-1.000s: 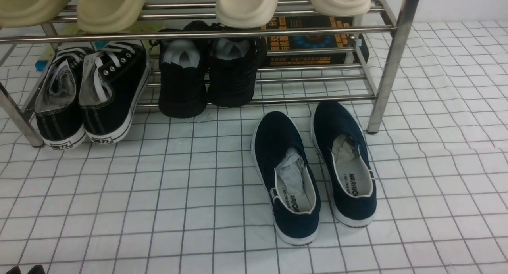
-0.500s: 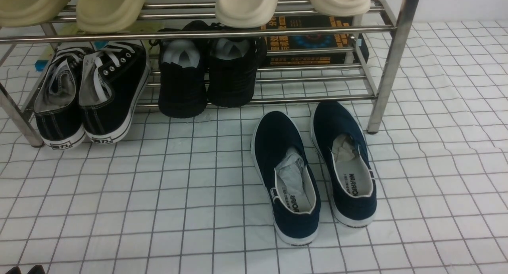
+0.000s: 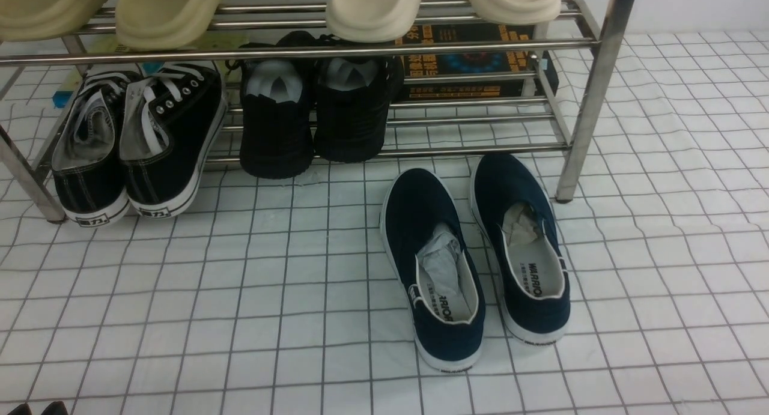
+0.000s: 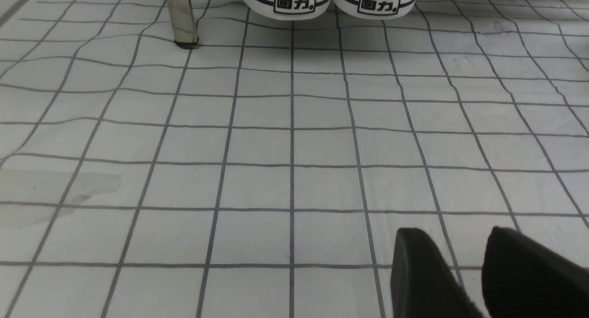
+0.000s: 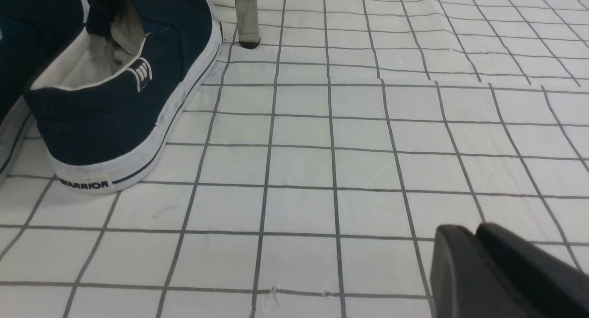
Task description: Take the shoes off the shelf with your hand from the white checkered tablecloth.
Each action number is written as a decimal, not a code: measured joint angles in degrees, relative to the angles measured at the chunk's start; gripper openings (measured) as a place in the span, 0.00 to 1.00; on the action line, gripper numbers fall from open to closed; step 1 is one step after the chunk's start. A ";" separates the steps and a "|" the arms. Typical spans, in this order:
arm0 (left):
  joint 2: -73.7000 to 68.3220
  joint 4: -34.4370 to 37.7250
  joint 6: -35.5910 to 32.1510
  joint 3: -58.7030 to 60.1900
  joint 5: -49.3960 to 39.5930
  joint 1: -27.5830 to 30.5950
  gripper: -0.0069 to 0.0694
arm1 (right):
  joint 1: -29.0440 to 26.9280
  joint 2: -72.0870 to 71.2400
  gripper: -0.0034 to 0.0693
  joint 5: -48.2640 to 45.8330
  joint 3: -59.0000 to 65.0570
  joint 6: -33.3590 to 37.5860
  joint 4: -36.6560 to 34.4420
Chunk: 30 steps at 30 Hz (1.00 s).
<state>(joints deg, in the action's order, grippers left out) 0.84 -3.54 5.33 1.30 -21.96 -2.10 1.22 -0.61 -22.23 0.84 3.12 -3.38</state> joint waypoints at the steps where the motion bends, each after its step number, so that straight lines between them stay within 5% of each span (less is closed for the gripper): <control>1: 0.00 0.00 0.00 0.00 0.00 0.00 0.41 | 0.00 0.00 0.14 0.00 0.00 0.00 0.00; 30: 0.00 0.00 0.00 0.00 0.00 0.00 0.41 | 0.00 0.00 0.19 0.00 0.00 0.00 0.00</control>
<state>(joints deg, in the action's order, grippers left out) 0.84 -3.54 5.33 1.30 -21.96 -2.10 1.22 -0.61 -22.23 0.84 3.12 -3.38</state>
